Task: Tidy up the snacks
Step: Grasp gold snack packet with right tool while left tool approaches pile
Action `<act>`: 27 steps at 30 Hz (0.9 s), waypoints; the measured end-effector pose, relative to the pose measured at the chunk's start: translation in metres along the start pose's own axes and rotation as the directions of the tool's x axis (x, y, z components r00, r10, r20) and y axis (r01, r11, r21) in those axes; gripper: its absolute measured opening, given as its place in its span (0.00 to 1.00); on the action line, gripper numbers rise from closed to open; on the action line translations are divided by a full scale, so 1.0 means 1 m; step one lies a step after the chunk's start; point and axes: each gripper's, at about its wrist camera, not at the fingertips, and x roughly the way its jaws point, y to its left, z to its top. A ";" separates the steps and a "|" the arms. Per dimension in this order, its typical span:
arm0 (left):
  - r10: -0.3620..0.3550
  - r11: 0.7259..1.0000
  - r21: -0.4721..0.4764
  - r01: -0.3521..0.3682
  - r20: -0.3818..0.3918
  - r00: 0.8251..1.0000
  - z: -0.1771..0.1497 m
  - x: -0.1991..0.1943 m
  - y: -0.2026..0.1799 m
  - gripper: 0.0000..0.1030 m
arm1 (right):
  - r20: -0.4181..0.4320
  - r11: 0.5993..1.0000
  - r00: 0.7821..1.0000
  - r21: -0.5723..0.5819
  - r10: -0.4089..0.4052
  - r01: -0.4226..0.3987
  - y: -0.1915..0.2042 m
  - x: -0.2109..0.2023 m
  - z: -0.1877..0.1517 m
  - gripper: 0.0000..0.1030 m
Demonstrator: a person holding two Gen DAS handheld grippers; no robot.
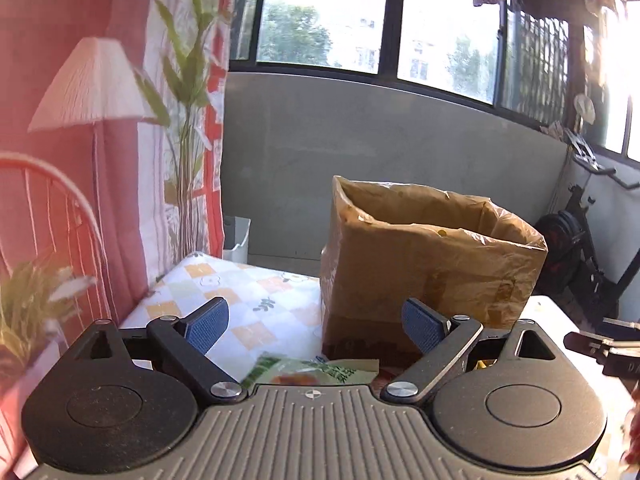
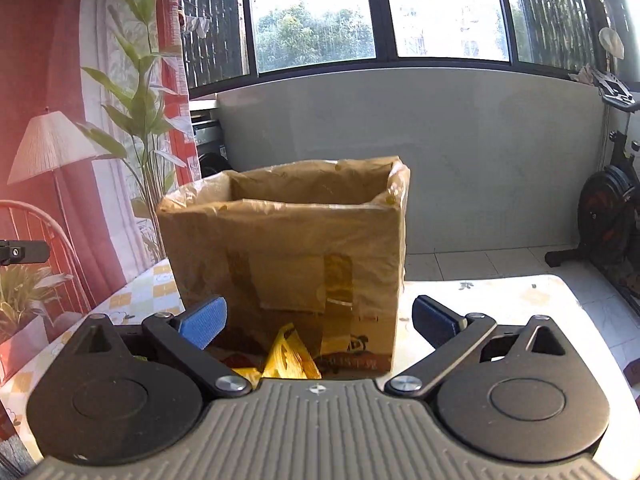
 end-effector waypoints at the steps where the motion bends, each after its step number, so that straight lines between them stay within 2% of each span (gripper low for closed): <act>1: 0.007 0.999 -0.042 -0.008 -0.022 1.000 -0.008 0.003 -0.001 0.92 | -0.007 1.000 1.000 0.003 -0.008 0.008 0.001 -0.001 -0.008 0.95; 3: 0.004 0.998 -0.069 -0.010 -0.080 0.997 -0.024 0.011 -0.004 0.92 | -0.033 1.000 0.999 0.010 -0.028 0.028 0.000 -0.002 -0.025 0.92; 5: 0.002 0.999 -0.049 -0.008 -0.128 0.992 -0.036 0.019 -0.007 0.91 | -0.080 0.999 0.996 0.014 -0.044 0.045 -0.002 0.000 -0.039 0.89; 8: 0.014 0.999 -0.037 -0.020 -0.159 0.987 -0.051 0.025 -0.009 0.91 | -0.145 0.997 0.987 0.008 -0.075 0.077 -0.010 0.007 -0.056 0.80; 11: -0.002 0.999 -0.041 -0.006 -0.197 0.980 -0.059 0.030 -0.008 0.91 | -0.190 0.992 0.977 0.065 -0.098 0.112 -0.022 0.013 -0.070 0.75; 13: -0.005 0.999 -0.033 -0.002 -0.207 0.978 -0.064 0.031 -0.009 0.91 | -0.219 0.987 0.968 0.071 -0.124 0.142 -0.026 0.017 -0.077 0.71; 16: 0.007 1.000 -0.010 -0.009 -0.215 0.977 -0.068 0.033 -0.010 0.91 | -0.254 0.969 0.936 -0.007 -0.242 0.249 -0.026 0.022 -0.093 0.67; 18: 0.008 1.000 -0.003 -0.009 -0.223 0.975 -0.069 0.035 -0.013 0.91 | -0.290 0.966 0.927 0.028 -0.240 0.258 -0.033 0.024 -0.101 0.66; 21: 0.006 1.000 -0.001 -0.006 -0.238 0.971 -0.071 0.038 -0.014 0.91 | -0.316 0.970 0.928 0.076 -0.197 0.232 -0.039 0.026 -0.108 0.66; 27: 0.009 0.999 0.037 0.000 -0.253 0.967 -0.076 0.041 -0.022 0.91 | -0.311 0.980 0.934 0.024 -0.179 0.196 -0.026 0.034 -0.120 0.66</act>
